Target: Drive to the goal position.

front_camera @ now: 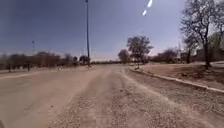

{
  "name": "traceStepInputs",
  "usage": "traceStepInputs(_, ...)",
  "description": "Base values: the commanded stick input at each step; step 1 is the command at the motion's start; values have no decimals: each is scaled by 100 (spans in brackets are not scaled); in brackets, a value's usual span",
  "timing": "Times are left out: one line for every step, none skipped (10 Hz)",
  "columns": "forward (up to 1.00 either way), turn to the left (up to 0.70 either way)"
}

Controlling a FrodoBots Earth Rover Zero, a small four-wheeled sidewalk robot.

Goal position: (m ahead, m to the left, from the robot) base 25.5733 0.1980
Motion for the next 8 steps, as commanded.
traceStepInputs(85, 0)
traceStepInputs(85, 0)
traceStepInputs(85, 0)
traceStepInputs(85, 0)
traceStepInputs(85, 0)
traceStepInputs(85, 0)
traceStepInputs(85, 0)
traceStepInputs(85, 0)
